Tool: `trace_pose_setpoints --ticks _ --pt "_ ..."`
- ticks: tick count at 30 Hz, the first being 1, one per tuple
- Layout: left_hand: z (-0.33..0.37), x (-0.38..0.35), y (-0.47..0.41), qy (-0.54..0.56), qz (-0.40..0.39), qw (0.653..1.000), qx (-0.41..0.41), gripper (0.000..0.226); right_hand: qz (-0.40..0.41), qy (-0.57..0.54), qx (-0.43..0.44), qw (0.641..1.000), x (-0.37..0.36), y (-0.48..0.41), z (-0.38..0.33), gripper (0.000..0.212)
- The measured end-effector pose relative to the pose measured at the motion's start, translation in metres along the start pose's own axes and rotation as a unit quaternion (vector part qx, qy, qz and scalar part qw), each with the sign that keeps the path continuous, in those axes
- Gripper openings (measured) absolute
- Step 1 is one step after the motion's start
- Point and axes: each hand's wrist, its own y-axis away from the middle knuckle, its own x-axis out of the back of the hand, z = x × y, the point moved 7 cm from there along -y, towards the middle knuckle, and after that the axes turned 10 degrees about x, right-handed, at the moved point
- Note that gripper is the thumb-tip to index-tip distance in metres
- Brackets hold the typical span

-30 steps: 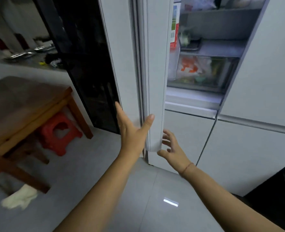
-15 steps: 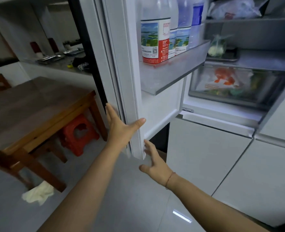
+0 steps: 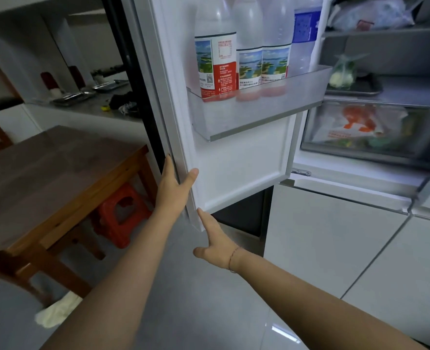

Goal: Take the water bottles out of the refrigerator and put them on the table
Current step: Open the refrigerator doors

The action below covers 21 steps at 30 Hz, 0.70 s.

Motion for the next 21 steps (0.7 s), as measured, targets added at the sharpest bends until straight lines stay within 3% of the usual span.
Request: trace_pose_setpoints --ticks 9,12,14,15,18,21 --pt "-0.009 -0.010 -0.002 0.030 0.022 0.999 -0.030 0.082 0.013 0.012 -0.006 1.000 0.007 0.001 0.014 0.094" --pt "0.002 -0.014 0.021 0.042 0.158 0.984 -0.072 0.080 0.047 -0.011 -0.022 0.999 0.029 0.013 0.029 0.094" --pt "0.022 -0.017 0.047 0.057 0.277 0.945 -0.163 0.070 0.081 -0.035 -0.041 0.995 0.054 0.028 0.046 0.093" --pt "0.034 -0.028 0.060 0.068 0.301 0.925 -0.221 0.064 0.106 -0.043 -0.053 0.992 0.071 0.038 0.058 0.092" --pt "0.061 -0.080 0.083 0.077 0.248 0.907 -0.332 0.053 0.197 -0.069 -0.109 0.972 0.129 0.072 0.098 0.083" --pt "0.082 -0.156 0.084 0.092 0.102 0.951 -0.276 0.050 0.314 -0.117 -0.159 0.929 0.201 0.121 0.140 0.075"
